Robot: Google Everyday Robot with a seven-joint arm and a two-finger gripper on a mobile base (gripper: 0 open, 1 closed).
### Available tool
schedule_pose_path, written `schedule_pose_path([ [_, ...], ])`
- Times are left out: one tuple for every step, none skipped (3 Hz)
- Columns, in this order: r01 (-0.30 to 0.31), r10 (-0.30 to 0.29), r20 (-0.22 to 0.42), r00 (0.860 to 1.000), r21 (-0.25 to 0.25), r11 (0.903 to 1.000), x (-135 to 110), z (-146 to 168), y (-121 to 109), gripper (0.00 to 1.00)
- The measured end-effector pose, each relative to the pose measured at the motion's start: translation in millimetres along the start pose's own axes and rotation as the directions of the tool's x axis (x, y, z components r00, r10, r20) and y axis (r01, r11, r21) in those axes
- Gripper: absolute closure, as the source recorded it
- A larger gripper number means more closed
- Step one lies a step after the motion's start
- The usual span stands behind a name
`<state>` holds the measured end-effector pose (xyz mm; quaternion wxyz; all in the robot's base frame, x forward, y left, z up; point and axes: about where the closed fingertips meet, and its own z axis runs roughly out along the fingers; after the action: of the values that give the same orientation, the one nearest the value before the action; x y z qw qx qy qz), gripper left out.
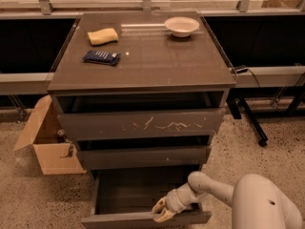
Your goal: Open bottom drawer
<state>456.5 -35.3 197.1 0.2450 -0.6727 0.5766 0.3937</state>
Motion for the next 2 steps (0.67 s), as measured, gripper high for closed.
schedule_pose_path([
  [0.0, 0.0, 0.0, 1.0, 0.0, 1.0, 0.0, 0.0, 0.0, 0.5],
  [0.0, 0.0, 0.0, 1.0, 0.0, 1.0, 0.0, 0.0, 0.0, 0.27],
])
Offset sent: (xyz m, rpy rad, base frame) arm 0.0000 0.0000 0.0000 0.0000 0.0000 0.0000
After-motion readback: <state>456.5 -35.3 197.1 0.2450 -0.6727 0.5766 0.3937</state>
